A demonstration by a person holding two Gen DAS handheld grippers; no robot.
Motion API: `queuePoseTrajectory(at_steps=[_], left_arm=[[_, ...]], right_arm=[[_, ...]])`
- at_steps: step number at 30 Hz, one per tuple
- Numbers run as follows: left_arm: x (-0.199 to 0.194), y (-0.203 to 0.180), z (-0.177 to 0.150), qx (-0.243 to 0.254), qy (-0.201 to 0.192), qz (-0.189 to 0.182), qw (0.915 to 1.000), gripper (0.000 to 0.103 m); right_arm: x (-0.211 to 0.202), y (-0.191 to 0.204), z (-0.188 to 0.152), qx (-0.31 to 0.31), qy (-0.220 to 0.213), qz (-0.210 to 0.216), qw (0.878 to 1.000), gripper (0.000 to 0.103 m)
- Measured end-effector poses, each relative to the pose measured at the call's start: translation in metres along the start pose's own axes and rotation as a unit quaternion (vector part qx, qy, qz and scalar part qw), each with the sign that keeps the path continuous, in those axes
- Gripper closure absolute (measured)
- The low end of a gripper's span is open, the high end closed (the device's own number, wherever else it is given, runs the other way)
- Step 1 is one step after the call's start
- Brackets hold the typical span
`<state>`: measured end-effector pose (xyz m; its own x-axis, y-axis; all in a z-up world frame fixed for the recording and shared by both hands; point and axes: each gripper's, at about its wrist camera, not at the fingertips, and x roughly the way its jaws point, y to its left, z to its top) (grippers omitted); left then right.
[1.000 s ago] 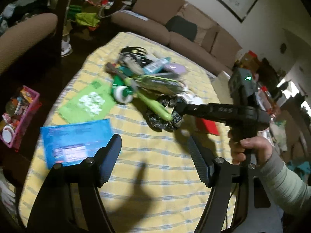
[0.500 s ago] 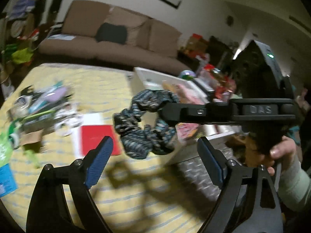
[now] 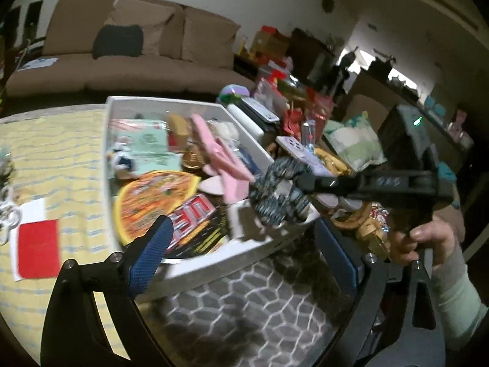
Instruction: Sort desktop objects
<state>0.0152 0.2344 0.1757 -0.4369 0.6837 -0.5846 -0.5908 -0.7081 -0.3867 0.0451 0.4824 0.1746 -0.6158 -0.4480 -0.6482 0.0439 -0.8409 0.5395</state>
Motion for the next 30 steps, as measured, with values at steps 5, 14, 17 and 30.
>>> queuePoseTrajectory(at_steps=[5, 14, 17, 30], left_arm=[[0.048, -0.025, 0.01, 0.021, 0.029, 0.024, 0.9991, 0.01], [0.11, -0.061, 0.012, 0.102, 0.074, 0.083, 0.9885, 0.01], [0.128, -0.065, 0.01, 0.124, 0.095, 0.12, 0.9804, 0.011], [0.145, -0.045, 0.002, 0.153, 0.151, 0.206, 0.9546, 0.02]], right_arm=[[0.021, -0.06, 0.003, 0.02, 0.025, -0.052, 0.998, 0.097], [0.024, -0.061, 0.006, -0.07, 0.027, -0.13, 0.989, 0.088], [0.035, -0.059, 0.008, -0.093, 0.044, -0.136, 0.985, 0.088], [-0.01, -0.054, 0.021, -0.076, -0.022, -0.077, 0.994, 0.078]])
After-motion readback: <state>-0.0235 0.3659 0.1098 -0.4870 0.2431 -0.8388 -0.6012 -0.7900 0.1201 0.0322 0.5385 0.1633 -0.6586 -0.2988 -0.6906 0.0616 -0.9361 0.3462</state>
